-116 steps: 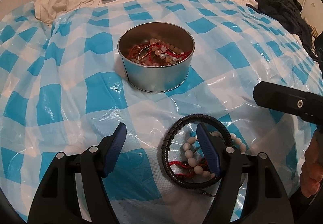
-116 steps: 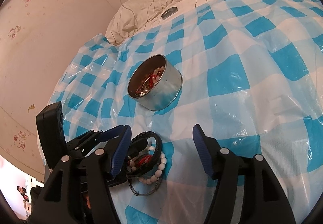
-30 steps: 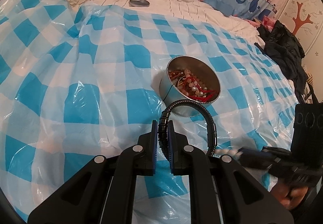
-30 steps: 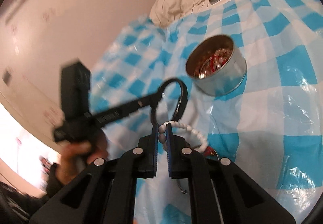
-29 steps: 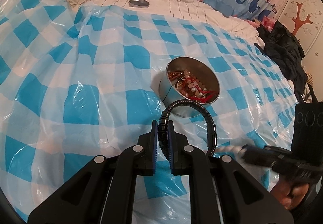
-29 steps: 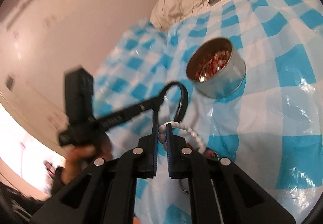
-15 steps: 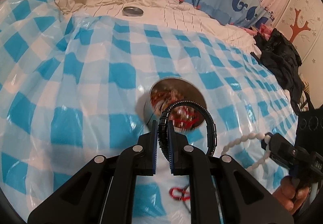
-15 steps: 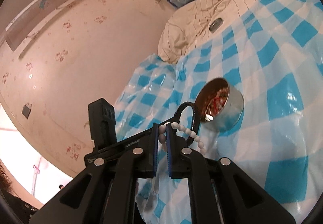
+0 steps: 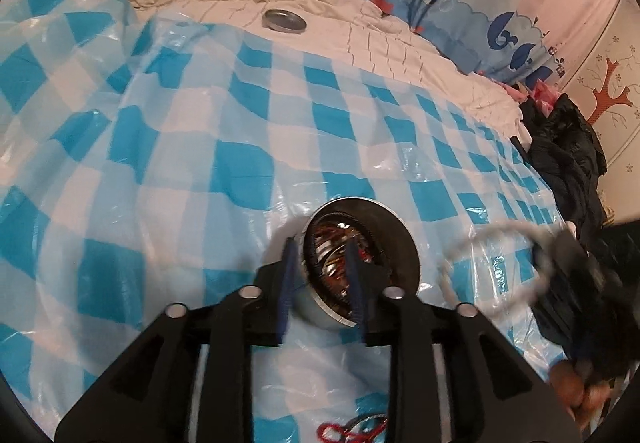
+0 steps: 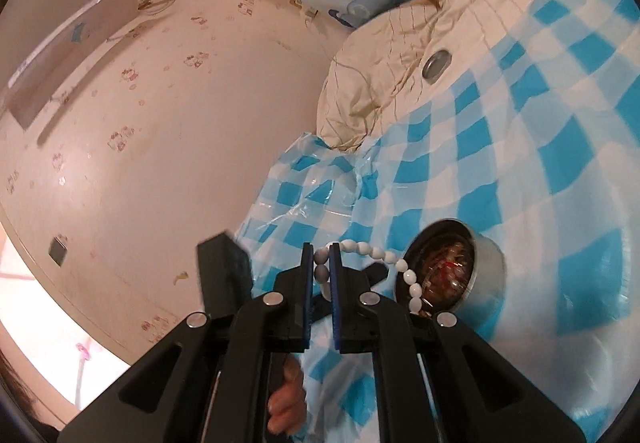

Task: Organize jewelry
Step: 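Carry both bracelets over the silver tin and open both grippers, then grasp the red cord with clasp with the left gripper while the right gripper grasps the silver bangle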

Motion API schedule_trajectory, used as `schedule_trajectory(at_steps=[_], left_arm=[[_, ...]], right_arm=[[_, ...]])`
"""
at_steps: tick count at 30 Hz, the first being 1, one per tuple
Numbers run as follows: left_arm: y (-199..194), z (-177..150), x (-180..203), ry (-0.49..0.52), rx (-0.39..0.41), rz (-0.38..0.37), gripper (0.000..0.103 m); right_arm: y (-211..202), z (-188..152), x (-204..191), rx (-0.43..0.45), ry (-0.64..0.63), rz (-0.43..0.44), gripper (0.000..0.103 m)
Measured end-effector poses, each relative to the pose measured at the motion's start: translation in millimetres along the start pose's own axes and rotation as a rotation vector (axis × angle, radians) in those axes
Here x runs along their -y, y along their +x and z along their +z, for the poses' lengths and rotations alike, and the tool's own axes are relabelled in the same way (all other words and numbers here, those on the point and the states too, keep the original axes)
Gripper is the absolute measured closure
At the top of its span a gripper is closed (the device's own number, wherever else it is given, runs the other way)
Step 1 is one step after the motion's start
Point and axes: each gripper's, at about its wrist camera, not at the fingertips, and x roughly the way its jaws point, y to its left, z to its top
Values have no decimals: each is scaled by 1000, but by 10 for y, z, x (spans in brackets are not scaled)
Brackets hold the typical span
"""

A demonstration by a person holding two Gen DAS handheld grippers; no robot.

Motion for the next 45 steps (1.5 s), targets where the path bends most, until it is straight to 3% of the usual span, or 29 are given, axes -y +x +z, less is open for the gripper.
schedule_trajectory(at_steps=[2,3,5,10,15,23,26,28,29,30,31,34,39,45], left_arm=[[-63,-63,-27,13,-2,11,71],[-85,-90,-36,20,-5,15,70],[-126,-195,-48,52,-25,25,67],[-94,-444,36,169,-96,27,57],[-36,-777,156,260,-160,21,54],[18,-1074,343,427,-160,26,33],[30,-1145,337,460,-162,14,32],[-6,-1186,322,472,-160,-4,35],[-19,-1201,320,479,-160,-14,51],[-31,-1211,315,480,-162,-22,61],[-42,-1209,294,470,-173,-44,83],[-96,-1193,236,438,-179,-86,88],[-212,-1072,124,344,-167,-165,89],[-254,-984,95,304,-159,-192,89]], right_arm=[[154,37,74,-30,-25,-135,87],[211,40,115,-37,-63,-271,82],[184,3,196,-40,-59,-375,79],[-65,-222,70,-54,-110,-441,69],[-381,-696,3,-102,-135,-461,56],[-394,-1237,-79,-196,-200,-507,40],[-342,-1325,-158,-218,-261,-518,34],[-311,-1385,-202,-224,-303,-540,30],[-302,-1400,-209,-224,-313,-544,28],[-285,-1424,-204,-242,-320,-546,28],[-283,-1435,-202,-245,-325,-549,28],[-316,-1481,-216,-236,-342,-565,28],[-265,-1545,-272,-244,-390,-574,27],[46,-1666,-449,-284,-577,-617,22]])
